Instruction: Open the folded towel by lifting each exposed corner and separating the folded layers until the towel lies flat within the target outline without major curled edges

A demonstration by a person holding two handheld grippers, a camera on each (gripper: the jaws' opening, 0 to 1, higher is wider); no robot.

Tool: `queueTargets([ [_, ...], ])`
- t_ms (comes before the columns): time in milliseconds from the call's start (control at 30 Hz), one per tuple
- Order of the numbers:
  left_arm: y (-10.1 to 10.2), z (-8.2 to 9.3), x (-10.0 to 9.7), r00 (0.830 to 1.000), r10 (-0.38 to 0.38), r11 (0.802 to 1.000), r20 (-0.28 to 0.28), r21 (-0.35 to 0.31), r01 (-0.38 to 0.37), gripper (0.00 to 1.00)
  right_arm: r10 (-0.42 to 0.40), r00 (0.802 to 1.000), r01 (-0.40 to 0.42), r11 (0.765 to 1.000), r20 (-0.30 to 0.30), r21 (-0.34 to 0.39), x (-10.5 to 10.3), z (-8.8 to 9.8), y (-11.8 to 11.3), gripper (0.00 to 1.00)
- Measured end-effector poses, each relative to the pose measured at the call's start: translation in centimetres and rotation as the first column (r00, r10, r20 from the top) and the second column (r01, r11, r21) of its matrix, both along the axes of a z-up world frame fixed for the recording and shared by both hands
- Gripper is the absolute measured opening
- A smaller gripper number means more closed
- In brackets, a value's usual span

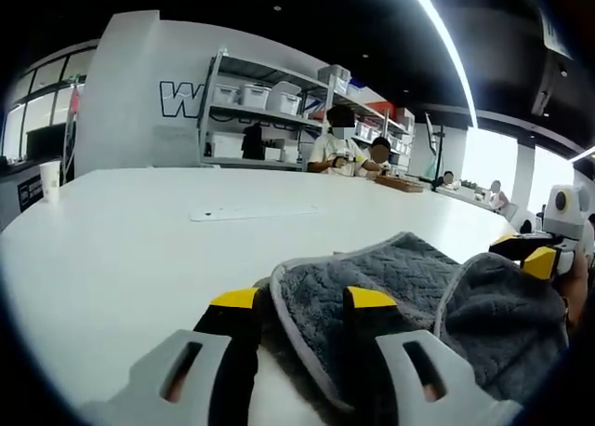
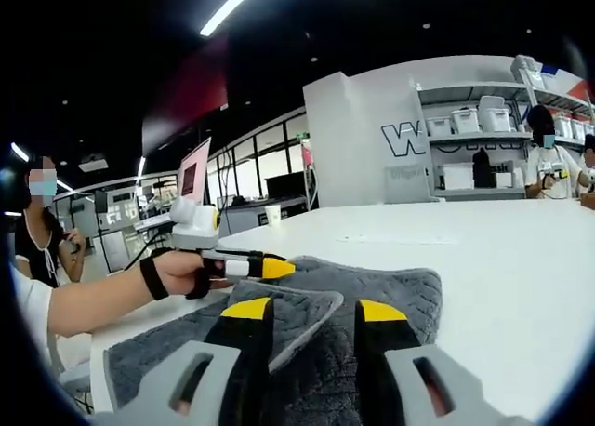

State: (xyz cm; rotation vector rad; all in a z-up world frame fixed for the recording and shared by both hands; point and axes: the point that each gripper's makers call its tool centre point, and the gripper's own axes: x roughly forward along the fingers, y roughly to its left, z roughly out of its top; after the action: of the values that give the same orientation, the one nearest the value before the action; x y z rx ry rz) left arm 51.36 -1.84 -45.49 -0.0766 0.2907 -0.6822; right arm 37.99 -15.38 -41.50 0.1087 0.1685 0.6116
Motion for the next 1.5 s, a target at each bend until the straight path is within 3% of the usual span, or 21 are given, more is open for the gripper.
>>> queueTargets([
  [200,-0.4,-0.3,-0.4,1.0,0.001,1.0,-0.006,0.003,-0.001,0.33,-0.012,1.0,0.012,1.0,-0.024,-0.011,0.2,-0.6,0.0,0.31],
  [567,-0.6,-0.6,-0.6,1.0,0.011,1.0,-0.025,-0.029,-0.011,0.25,-0.015,0.997,0.018,0.999,-0.078,0.037,0.6,-1.3,-0.2,0.3],
  [800,-0.4,-0.7,-0.7,0.999,0.022,0.999,-0.031,-0.04,-0.023,0.19,0.018,0.997,-0.016,0.999,-0.071,0.031,0.3,-1.3,0.7,0.21],
  [1000,-0.5,-0.6,-1.0,0.999,0.024,0.998,-0.02,-0.056,-0.025,0.1,0.019,0.996,-0.013,0.997,-0.083,0.075,0.4,-1.2,0.5,0.13],
  [1200,-0.5,-0.3,-1.2,1.0,0.022,0.996,-0.012,-0.081,-0.023,0.08,0.028,0.996,-0.02,0.996,-0.089,0.087,0.3,-1.3,0.6,0.07],
  [1433,-0.5,-0.2,-1.5,0.999,0.021,0.991,-0.031,-0.131,-0.025,0.06,0.055,0.996,-0.048,0.994,-0.074,0.097,0.1,-1.0,1.1,0.0],
  [1500,-0.5,-0.1,-1.6,0.999,0.027,0.989,-0.035,-0.143,-0.031,0.05,0.068,0.997,-0.064,0.994,-0.04,0.09,0.0,-0.6,1.4,0.0],
])
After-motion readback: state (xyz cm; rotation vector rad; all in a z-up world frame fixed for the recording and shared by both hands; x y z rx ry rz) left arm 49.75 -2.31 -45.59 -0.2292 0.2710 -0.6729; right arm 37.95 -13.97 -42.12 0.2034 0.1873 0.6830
